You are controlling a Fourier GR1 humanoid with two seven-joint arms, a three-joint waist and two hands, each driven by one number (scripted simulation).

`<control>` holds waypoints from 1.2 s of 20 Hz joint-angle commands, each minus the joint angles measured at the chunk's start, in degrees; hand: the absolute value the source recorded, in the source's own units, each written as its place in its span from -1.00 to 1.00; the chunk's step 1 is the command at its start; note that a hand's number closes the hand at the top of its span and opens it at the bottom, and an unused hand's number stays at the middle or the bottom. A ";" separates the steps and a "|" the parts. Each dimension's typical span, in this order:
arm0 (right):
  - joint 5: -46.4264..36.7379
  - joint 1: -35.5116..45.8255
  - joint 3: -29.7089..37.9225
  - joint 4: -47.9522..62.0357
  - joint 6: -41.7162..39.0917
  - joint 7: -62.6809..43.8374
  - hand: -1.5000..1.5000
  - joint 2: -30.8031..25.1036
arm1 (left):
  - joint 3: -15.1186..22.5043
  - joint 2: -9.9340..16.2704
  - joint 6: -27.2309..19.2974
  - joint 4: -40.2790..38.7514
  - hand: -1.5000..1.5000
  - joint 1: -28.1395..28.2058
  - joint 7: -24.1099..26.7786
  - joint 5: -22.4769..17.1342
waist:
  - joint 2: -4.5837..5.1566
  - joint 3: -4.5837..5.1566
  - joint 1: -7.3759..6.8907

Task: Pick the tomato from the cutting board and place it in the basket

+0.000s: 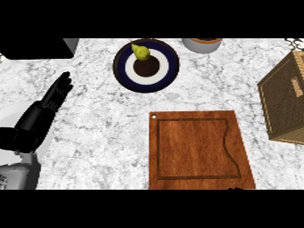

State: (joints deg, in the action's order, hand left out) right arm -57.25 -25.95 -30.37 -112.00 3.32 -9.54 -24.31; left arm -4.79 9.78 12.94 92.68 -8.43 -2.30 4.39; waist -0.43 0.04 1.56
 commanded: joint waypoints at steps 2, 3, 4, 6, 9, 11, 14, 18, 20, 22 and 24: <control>10.34 -9.01 0.74 -10.05 5.80 8.64 1.00 -1.80 | -1.30 1.65 1.09 -0.41 0.00 0.68 1.04 -0.41 | 0.13 -0.09 -0.02; 13.77 -11.32 1.62 -16.05 4.79 9.27 1.00 -3.32 | -0.89 0.26 -0.32 -0.97 0.00 -0.30 0.43 -0.02 | 0.05 -0.07 0.87; 16.67 -10.08 1.01 -15.97 6.71 10.33 1.00 0.23 | -1.22 1.17 1.72 -0.60 0.00 0.60 1.20 -1.51 | 0.04 -0.12 0.41; 18.70 -13.71 0.87 -22.26 8.55 13.05 1.00 -1.11 | -1.38 1.19 0.96 0.56 0.00 3.60 3.64 -0.43 | -0.18 -0.08 0.21; 24.04 -17.59 5.61 -33.99 7.64 12.31 1.00 -4.15 | -1.64 1.48 1.08 -1.60 0.00 -0.01 2.42 -0.60 | 0.06 -0.05 0.74; 26.58 -20.37 5.60 -35.68 8.65 13.54 1.00 -3.60 | -1.77 1.22 0.76 -1.82 0.00 0.12 1.47 -0.66 | 0.01 -0.06 0.82; 28.25 -24.03 7.98 -39.04 8.78 12.97 1.00 -4.86 | -0.90 0.16 0.57 -0.85 0.00 0.70 1.15 -0.77 | 0.06 -0.01 0.82; 29.89 -24.43 13.34 -41.27 8.08 10.57 1.00 -6.20 | -0.66 -0.19 -0.13 -2.23 0.00 0.40 2.91 0.29 | 0.41 0.09 0.59; 28.98 -24.50 17.04 -40.90 9.82 9.99 1.00 -5.85 | 0.21 -0.69 -1.07 -1.02 0.00 0.08 1.75 1.39 | 0.28 0.06 0.49; 30.34 -23.73 21.46 -41.11 8.91 7.95 1.00 -6.88 | 0.06 -0.64 -1.10 -1.64 0.00 0.17 1.66 1.46 | 0.36 0.10 0.31; 31.10 -18.32 21.22 -39.86 8.50 3.62 1.00 -4.36 | 0.84 -0.65 -0.26 0.79 0.00 -0.01 0.05 0.84 | 0.49 0.09 -1.17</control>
State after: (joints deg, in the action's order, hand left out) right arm -34.93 -43.81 -13.76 -136.43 15.42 2.45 -28.41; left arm -4.97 9.74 12.90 92.28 -8.37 -1.45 4.78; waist -0.09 0.12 1.45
